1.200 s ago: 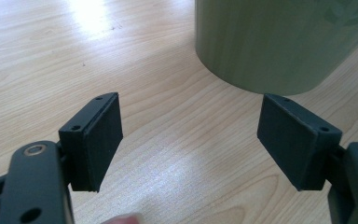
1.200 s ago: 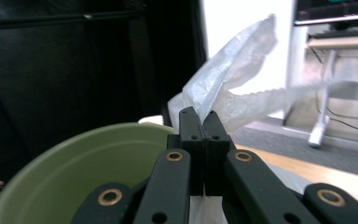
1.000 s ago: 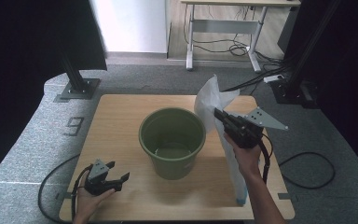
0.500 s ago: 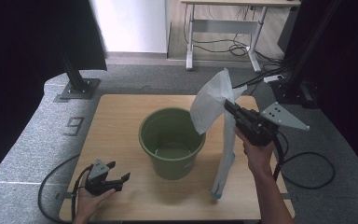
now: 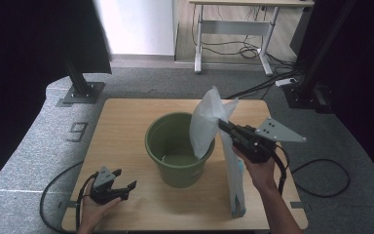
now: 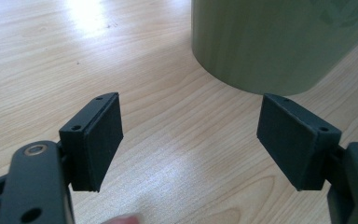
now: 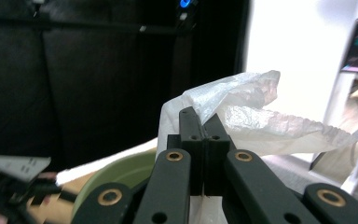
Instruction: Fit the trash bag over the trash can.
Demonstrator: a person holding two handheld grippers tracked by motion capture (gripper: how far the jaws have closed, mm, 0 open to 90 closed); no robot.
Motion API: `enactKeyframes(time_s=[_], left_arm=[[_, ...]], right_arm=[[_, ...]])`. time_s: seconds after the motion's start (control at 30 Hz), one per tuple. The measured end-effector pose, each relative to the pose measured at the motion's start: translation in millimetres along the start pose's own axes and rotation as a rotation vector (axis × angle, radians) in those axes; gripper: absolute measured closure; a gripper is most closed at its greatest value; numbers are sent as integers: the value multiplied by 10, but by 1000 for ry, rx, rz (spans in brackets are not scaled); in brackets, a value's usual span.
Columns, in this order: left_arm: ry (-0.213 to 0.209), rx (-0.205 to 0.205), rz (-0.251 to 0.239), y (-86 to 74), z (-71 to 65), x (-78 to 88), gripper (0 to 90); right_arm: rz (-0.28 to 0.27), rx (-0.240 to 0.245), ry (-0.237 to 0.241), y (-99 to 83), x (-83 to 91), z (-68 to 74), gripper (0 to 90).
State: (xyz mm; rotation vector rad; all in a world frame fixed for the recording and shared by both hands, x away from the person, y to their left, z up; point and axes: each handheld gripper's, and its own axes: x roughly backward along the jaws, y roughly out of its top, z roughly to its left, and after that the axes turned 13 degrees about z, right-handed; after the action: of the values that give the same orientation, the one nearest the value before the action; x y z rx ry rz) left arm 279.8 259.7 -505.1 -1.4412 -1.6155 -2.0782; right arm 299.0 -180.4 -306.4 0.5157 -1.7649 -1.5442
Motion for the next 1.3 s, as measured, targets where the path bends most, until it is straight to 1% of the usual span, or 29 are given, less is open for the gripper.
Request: enactKeyframes(time_s=[0.03,0.1,0.13,0.17,0.2,0.23,0.3,0.33,0.53,0.57,0.6,0.63,0.67,0.7,0.8,0.83,0.87,0.9,0.93,1.0,1.07,1.13,1.2,1.27,1.3], left_arm=[[1,1,0,-1,2,2,220],[1,2,0,-4,5,-1,220],[1,2,0,-4,5,-1,220],[1,0,2,-3,3,-3,220],[1,0,2,-3,3,-3,220],[1,-1,2,-3,2,-3,220],[2,1,0,-5,5,0,220],[2,1,0,-5,5,0,220],[2,2,3,-8,8,1,220],[2,1,4,-7,6,-1,220],[3,-2,7,-6,2,-4,220],[3,-2,7,-6,2,-4,220],[4,-4,8,-5,-3,-8,220],[4,-4,9,-4,-5,-11,220],[4,-6,15,-7,-10,-26,220],[4,-6,15,-7,-10,-26,220],[6,-7,18,-9,-12,-35,220],[5,-8,19,-10,-13,-40,220],[7,-7,20,-11,-17,-48,220],[11,-11,25,-11,-21,-54,220],[15,-15,30,-11,-22,-56,220],[18,-15,33,-15,-19,-54,220],[14,-11,28,-20,-16,-53,220],[15,-12,29,-20,-19,-57,220],[15,-13,30,-20,-21,-60,220]], right_arm=[[36,3,20,-70,-100,41,885],[73,5,45,-149,-199,86,885],[73,5,45,-149,-199,86,885],[121,23,61,-238,-306,136,885],[121,23,61,-238,-306,136,885],[136,28,64,-268,-338,148,885],[181,36,79,-386,-435,168,884],[181,36,79,-386,-435,168,884],[231,28,128,-622,-499,189,879],[231,28,128,-622,-499,189,879],[233,21,139,-663,-509,187,833],[233,19,141,-671,-512,187,786],[231,19,139,-681,-515,189,719],[230,21,134,-688,-511,194,672],[206,36,84,-709,-466,220,522],[206,36,84,-709,-466,220,522],[169,31,56,-731,-403,234,442],[169,31,56,-731,-403,234,442],[159,25,48,-736,-379,238,423],[129,13,31,-756,-267,238,383],[123,10,29,-763,-238,237,378],[106,-1,16,-796,-143,235,365],[100,-13,0,-843,-52,232,352],[105,-33,-25,-944,76,209,339],[105,-33,-25,-944,76,209,339]])
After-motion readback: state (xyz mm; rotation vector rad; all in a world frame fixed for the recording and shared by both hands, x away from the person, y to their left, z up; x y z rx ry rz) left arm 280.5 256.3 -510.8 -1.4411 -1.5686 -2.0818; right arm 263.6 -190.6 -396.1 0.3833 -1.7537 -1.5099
